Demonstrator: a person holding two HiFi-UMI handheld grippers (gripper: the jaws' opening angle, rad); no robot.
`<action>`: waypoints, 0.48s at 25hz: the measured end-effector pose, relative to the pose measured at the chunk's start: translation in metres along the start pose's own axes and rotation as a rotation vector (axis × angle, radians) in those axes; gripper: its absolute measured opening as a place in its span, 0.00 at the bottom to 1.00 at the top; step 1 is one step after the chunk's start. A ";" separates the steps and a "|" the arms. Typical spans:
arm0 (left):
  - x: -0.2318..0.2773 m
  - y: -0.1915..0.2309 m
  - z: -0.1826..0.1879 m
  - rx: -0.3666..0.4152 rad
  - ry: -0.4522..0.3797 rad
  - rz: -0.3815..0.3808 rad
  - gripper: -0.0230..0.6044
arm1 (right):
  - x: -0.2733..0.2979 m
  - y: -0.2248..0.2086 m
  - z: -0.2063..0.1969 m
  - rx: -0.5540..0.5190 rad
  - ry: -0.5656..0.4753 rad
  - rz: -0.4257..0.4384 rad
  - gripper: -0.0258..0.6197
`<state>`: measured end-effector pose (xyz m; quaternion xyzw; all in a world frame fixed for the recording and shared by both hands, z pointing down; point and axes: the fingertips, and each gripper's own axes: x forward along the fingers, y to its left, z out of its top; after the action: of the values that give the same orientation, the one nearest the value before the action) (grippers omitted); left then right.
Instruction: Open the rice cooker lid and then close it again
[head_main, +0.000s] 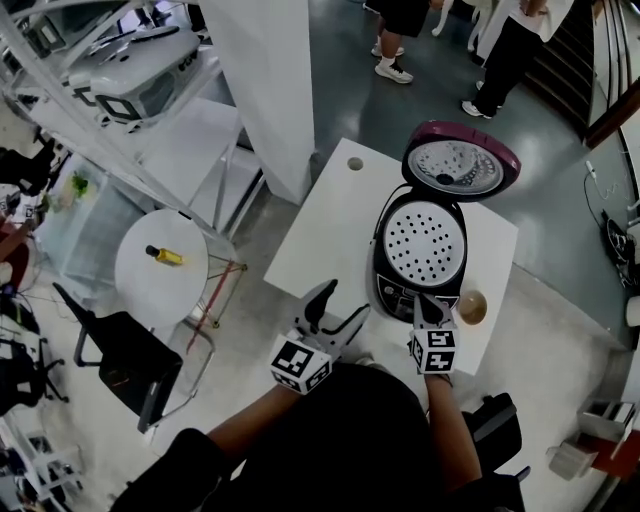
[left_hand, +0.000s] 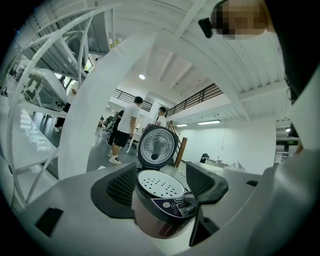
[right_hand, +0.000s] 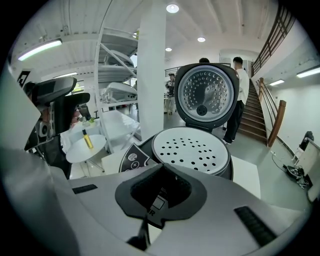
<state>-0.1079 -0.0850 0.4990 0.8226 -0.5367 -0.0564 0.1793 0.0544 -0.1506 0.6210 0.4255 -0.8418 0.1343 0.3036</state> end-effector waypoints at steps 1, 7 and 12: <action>0.000 0.001 -0.001 -0.001 0.000 -0.002 0.49 | 0.000 0.000 0.000 0.002 0.000 -0.002 0.04; -0.001 0.005 -0.002 -0.011 0.000 -0.029 0.50 | -0.002 -0.003 -0.001 0.042 -0.010 -0.016 0.04; 0.005 0.012 0.002 -0.012 0.001 -0.064 0.50 | -0.001 -0.003 0.002 0.088 -0.033 -0.018 0.04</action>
<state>-0.1165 -0.0945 0.5018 0.8384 -0.5096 -0.0647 0.1825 0.0566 -0.1525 0.6191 0.4483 -0.8361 0.1612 0.2720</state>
